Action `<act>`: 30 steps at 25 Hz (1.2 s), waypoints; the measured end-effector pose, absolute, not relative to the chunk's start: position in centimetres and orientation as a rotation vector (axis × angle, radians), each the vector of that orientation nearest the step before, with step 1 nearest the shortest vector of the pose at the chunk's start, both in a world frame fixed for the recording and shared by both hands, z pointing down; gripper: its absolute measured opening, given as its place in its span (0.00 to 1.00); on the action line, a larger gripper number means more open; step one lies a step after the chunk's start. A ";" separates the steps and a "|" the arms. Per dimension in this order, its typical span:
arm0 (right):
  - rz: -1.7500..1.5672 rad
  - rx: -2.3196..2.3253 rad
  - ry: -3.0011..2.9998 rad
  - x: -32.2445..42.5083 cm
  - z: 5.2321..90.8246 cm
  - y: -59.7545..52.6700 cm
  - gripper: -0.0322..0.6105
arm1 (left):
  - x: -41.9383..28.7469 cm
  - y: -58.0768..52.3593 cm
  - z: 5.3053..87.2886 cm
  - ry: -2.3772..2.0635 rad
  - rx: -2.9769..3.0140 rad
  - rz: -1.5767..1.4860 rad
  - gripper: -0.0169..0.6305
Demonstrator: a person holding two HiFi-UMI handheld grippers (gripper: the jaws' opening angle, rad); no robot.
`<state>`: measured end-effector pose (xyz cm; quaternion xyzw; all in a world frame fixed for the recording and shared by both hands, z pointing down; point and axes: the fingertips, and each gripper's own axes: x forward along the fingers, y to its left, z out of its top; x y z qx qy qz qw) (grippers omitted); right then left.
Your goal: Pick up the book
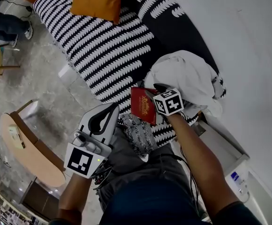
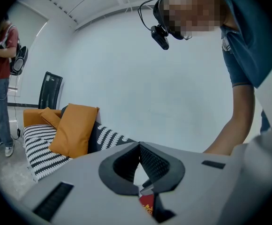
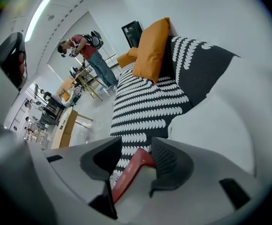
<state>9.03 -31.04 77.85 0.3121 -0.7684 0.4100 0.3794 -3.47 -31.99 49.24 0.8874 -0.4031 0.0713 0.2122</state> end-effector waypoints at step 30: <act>1.238 0.958 -2.061 8.3 76.8 -32.9 0.41 | -4.6 -31.6 51.3 -1.137 2.417 0.238 0.03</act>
